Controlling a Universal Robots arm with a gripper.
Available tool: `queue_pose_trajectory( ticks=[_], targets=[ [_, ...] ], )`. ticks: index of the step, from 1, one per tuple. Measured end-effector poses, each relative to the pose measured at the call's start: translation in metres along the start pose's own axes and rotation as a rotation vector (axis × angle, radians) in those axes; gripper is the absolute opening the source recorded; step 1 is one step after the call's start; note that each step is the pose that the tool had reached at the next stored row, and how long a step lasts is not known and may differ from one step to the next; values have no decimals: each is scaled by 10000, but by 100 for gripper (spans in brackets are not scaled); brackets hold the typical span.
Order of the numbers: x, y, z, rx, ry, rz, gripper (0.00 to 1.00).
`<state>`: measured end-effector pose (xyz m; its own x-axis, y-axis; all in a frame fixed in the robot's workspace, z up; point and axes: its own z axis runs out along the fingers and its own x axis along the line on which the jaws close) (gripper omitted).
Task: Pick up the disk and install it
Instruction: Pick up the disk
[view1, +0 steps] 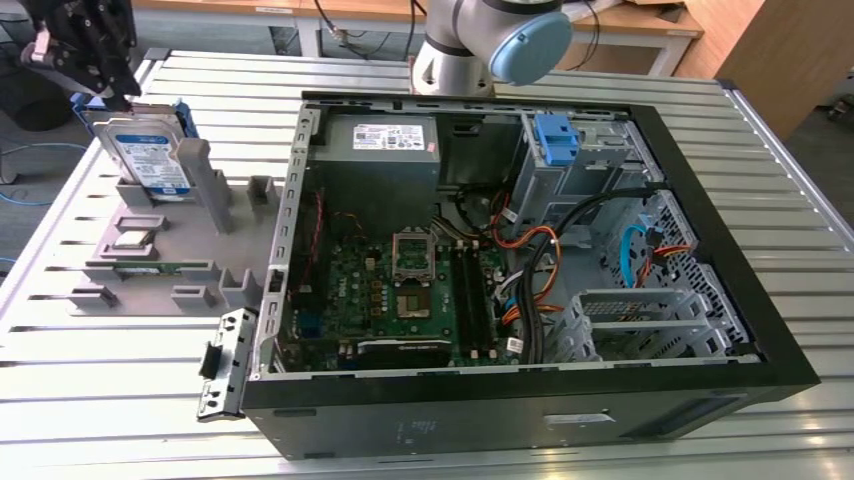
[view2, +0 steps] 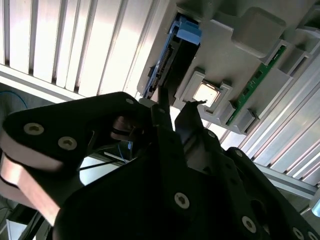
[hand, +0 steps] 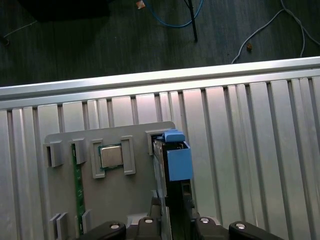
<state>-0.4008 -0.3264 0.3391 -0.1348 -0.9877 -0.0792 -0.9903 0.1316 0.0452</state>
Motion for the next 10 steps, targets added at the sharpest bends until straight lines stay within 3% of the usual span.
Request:
queue_pose_trajectory(
  ticks=[2, 5, 6, 10],
  targets=[
    [0, 0, 0, 0, 0, 0, 41],
    [0, 0, 1, 0, 0, 0, 47],
    [0, 0, 1, 0, 0, 0, 53],
    [0, 0, 4, 1, -7, -6, 53]
  ],
)
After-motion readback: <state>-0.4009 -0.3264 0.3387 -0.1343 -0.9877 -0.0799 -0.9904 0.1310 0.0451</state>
